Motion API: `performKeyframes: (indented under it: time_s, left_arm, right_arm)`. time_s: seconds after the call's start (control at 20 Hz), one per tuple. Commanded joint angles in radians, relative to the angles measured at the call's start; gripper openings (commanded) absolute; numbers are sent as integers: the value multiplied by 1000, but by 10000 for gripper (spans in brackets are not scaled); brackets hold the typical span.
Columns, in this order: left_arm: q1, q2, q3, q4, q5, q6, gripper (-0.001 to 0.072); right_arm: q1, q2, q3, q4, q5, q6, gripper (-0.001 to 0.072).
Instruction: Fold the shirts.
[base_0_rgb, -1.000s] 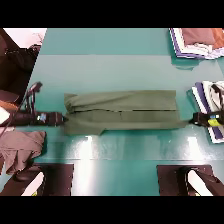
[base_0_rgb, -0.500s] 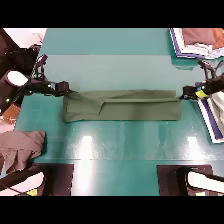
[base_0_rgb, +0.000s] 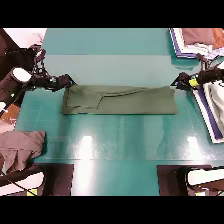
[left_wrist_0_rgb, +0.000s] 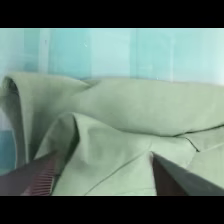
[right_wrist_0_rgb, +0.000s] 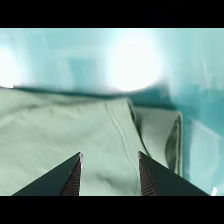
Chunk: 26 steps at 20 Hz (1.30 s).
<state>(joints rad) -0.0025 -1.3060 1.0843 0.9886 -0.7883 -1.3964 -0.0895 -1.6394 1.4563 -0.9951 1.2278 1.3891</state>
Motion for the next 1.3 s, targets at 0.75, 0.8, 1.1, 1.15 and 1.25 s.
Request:
performKeyframes:
  time_s: [0.75, 0.8, 1.1, 1.15, 1.25]
  left_arm:
    - [-24, 37, 4, -31, -180, 17, 28]
    - [-44, 36, 4, -30, -176, 17, 28]
    - [-180, -26, 32, -29, -140, 8, 28]
    - [-199, -45, 52, -28, -140, 7, 27]
    - [-240, -95, 110, -28, -148, 7, 28]
  right_arm:
    - [-205, -5, -297, 166, 38, -317, 577]
    - [-188, -19, -284, 183, 43, -317, 555]
    - [-85, -158, -155, 191, 191, -317, 316]
    - [-76, -166, -139, 190, 201, -317, 157]
    - [-70, -163, -109, 192, 218, -317, 16]
